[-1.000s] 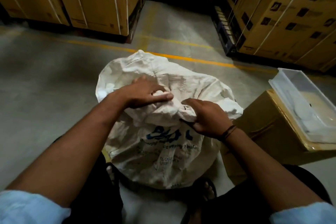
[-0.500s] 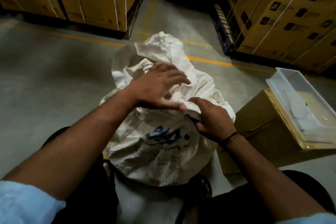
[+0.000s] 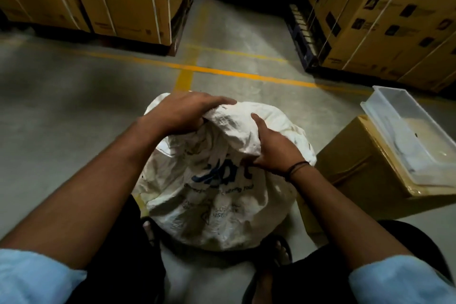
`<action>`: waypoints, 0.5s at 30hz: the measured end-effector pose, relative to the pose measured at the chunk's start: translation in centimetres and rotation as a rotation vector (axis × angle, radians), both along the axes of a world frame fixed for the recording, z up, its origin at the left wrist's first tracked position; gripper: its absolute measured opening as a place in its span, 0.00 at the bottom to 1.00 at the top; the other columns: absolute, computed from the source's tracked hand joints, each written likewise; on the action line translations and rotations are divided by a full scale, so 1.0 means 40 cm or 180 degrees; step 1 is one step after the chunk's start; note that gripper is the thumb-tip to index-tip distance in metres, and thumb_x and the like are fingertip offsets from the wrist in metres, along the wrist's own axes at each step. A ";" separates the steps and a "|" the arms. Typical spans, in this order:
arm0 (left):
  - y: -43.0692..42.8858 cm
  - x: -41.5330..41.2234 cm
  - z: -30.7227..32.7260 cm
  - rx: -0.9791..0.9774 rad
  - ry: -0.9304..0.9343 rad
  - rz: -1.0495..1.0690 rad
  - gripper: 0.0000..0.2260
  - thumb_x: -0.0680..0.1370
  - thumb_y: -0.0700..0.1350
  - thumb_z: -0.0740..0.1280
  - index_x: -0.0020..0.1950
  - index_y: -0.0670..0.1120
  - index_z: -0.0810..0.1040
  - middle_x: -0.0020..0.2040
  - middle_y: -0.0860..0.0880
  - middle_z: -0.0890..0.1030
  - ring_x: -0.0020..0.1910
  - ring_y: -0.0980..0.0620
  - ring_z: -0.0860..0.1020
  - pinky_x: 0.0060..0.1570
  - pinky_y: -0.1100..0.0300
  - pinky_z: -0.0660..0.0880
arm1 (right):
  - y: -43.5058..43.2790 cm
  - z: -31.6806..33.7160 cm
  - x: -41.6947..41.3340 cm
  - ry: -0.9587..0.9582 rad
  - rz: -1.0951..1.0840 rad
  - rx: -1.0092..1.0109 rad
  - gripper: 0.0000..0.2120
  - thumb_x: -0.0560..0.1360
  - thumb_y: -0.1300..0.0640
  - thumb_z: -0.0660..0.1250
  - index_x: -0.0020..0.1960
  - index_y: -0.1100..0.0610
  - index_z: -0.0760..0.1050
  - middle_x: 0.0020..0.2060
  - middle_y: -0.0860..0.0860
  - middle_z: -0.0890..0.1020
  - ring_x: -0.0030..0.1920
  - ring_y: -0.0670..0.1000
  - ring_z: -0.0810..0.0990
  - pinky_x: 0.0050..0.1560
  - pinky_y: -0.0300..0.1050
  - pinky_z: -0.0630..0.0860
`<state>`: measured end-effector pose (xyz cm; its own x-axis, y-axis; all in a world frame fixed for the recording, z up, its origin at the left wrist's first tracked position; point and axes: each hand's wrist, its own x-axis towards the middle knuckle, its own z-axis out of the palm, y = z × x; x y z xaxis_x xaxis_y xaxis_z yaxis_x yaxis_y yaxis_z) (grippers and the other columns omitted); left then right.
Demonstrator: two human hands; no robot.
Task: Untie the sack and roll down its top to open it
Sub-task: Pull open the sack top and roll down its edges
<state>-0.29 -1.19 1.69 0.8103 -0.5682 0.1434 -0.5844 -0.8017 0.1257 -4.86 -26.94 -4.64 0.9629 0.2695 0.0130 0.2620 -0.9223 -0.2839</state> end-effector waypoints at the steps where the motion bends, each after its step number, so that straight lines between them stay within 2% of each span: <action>1: 0.007 0.000 0.002 -0.0030 -0.0052 0.0062 0.38 0.75 0.35 0.65 0.78 0.66 0.60 0.71 0.50 0.76 0.64 0.43 0.76 0.49 0.53 0.70 | 0.002 0.010 0.010 -0.0311 -0.0009 -0.0165 0.51 0.67 0.48 0.77 0.80 0.53 0.50 0.57 0.59 0.81 0.52 0.61 0.81 0.49 0.53 0.79; 4: 0.037 0.017 0.016 -0.0132 0.0077 0.0290 0.36 0.77 0.36 0.66 0.79 0.63 0.60 0.75 0.49 0.72 0.69 0.44 0.72 0.60 0.52 0.69 | -0.003 0.070 0.027 -0.1533 0.0235 -0.0494 0.30 0.66 0.58 0.70 0.69 0.58 0.72 0.50 0.59 0.83 0.47 0.64 0.82 0.40 0.55 0.79; 5: 0.045 0.019 0.022 -0.0003 0.0146 0.0327 0.35 0.77 0.38 0.66 0.79 0.62 0.60 0.75 0.50 0.71 0.71 0.44 0.69 0.64 0.50 0.66 | -0.006 0.087 0.030 -0.1870 0.0380 -0.0576 0.26 0.66 0.59 0.67 0.64 0.59 0.75 0.46 0.59 0.83 0.44 0.64 0.81 0.38 0.54 0.78; 7: 0.053 0.010 0.041 0.0523 0.0115 0.0229 0.34 0.77 0.46 0.69 0.79 0.60 0.59 0.79 0.50 0.65 0.77 0.44 0.60 0.74 0.47 0.58 | -0.002 0.095 0.032 -0.2126 0.0660 -0.0592 0.22 0.68 0.61 0.61 0.60 0.62 0.77 0.45 0.60 0.82 0.42 0.64 0.80 0.37 0.54 0.76; 9: 0.027 -0.015 0.073 0.0496 0.0118 0.0020 0.40 0.75 0.61 0.69 0.82 0.57 0.54 0.81 0.49 0.59 0.81 0.44 0.52 0.79 0.45 0.51 | 0.019 0.088 0.029 -0.2181 0.0767 -0.0515 0.21 0.71 0.62 0.57 0.62 0.64 0.76 0.48 0.62 0.82 0.42 0.64 0.81 0.36 0.54 0.77; 10: 0.002 -0.026 0.088 0.0265 0.0224 -0.0065 0.44 0.73 0.68 0.67 0.82 0.56 0.50 0.81 0.48 0.59 0.81 0.45 0.53 0.79 0.46 0.54 | 0.035 0.085 0.026 -0.2185 0.0772 -0.0545 0.21 0.72 0.63 0.56 0.63 0.65 0.75 0.49 0.62 0.81 0.41 0.64 0.80 0.34 0.54 0.77; 12: -0.057 -0.032 0.087 -0.0077 0.0518 -0.0201 0.48 0.71 0.71 0.66 0.83 0.55 0.46 0.77 0.46 0.67 0.75 0.45 0.67 0.71 0.47 0.69 | 0.071 0.079 0.026 -0.2124 0.0777 -0.0655 0.20 0.73 0.63 0.58 0.63 0.66 0.75 0.45 0.62 0.79 0.36 0.64 0.78 0.30 0.54 0.75; 13: -0.081 -0.028 0.067 -0.0091 0.0644 -0.0207 0.48 0.72 0.67 0.68 0.83 0.54 0.44 0.73 0.44 0.73 0.69 0.43 0.73 0.63 0.49 0.74 | 0.087 0.080 0.029 -0.2056 0.0758 -0.0656 0.19 0.72 0.62 0.58 0.61 0.67 0.75 0.42 0.62 0.78 0.34 0.64 0.77 0.29 0.54 0.73; 15: -0.099 -0.018 0.009 0.0025 0.0798 -0.0065 0.44 0.76 0.56 0.69 0.83 0.52 0.45 0.67 0.42 0.77 0.60 0.41 0.78 0.49 0.56 0.73 | 0.102 0.081 0.035 -0.1751 0.0803 -0.0602 0.17 0.71 0.60 0.60 0.59 0.65 0.74 0.42 0.61 0.77 0.34 0.64 0.77 0.31 0.53 0.72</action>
